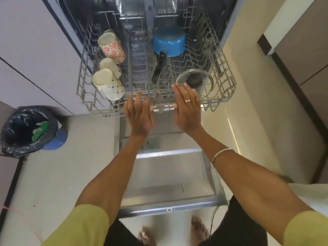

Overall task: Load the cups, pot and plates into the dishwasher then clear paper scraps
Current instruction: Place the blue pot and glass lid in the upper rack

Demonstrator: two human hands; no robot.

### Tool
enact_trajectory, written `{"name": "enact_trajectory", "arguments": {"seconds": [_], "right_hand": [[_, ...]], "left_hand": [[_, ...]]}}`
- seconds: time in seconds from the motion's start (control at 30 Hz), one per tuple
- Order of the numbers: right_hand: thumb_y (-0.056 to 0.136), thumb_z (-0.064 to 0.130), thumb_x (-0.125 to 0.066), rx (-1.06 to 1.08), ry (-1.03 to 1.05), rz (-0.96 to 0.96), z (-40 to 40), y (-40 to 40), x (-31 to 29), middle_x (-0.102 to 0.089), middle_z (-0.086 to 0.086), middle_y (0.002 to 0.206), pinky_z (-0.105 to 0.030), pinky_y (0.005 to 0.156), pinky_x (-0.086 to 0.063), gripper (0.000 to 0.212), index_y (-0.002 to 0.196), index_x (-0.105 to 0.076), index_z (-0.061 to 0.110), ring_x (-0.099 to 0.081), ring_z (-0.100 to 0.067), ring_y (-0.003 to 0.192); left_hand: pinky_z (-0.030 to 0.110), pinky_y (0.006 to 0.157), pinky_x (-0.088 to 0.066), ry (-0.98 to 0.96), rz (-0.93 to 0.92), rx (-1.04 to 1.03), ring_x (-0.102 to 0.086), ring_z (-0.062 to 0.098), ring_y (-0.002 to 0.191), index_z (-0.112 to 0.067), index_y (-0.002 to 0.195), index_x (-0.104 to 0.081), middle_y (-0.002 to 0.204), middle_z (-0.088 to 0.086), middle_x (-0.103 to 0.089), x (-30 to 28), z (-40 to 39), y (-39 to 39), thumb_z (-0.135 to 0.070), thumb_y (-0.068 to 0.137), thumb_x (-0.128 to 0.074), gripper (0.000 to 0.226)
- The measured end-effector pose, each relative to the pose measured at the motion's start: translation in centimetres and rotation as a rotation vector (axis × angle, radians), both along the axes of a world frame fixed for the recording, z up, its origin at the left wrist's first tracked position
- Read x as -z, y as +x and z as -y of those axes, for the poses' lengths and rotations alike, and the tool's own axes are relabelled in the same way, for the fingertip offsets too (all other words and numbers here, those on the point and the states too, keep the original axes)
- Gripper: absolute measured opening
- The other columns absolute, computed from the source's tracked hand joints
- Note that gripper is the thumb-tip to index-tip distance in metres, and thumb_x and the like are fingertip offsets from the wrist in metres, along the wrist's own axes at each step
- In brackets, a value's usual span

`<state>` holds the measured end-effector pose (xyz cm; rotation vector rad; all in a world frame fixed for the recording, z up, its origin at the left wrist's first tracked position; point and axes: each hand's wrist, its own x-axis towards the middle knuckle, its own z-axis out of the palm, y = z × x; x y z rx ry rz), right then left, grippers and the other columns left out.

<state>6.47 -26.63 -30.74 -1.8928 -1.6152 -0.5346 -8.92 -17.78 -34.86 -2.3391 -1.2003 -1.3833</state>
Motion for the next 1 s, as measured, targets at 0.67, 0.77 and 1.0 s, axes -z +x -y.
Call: {"name": "enact_trajectory", "arguments": {"seconds": [0.67, 0.77, 1.0], "right_hand": [[0.104, 0.023, -0.025, 0.024, 0.577, 0.179, -13.2, 5.7, 4.7, -0.052, -0.01, 0.144, -0.043, 0.121, -0.022, 0.048, 0.136, -0.057, 0.005, -0.042, -0.024, 0.139], [0.104, 0.024, -0.026, 0.038, 0.481, 0.167, -14.2, 6.2, 4.4, -0.045, -0.01, 0.151, -0.042, 0.123, -0.015, 0.048, 0.142, -0.049, 0.006, -0.034, -0.024, 0.144], [0.104, 0.041, -0.032, 0.135, 0.19, 0.13, -17.4, 7.7, 4.6, -0.017, -0.008, 0.164, -0.045, 0.124, -0.002, 0.059, 0.155, -0.023, 0.013, -0.005, -0.022, 0.153]], "left_hand": [[0.049, 0.116, -0.026, 0.388, 0.066, -0.121, -0.043, 0.033, 0.133, -0.01, 0.128, -0.055, 0.133, 0.015, -0.06, 2.5, -13.0, 5.5, -0.032, 0.101, -0.029, 0.043], [0.046, 0.12, -0.013, 0.277, -0.037, -0.104, -0.032, 0.033, 0.14, -0.011, 0.139, -0.042, 0.145, 0.016, -0.048, 2.1, -13.8, 5.6, -0.035, 0.103, -0.021, 0.048], [0.044, 0.122, 0.0, 0.089, -0.189, -0.157, -0.012, 0.032, 0.148, -0.011, 0.147, -0.028, 0.156, 0.018, -0.031, 1.6, -17.1, 7.3, -0.04, 0.105, -0.011, 0.054]]}}
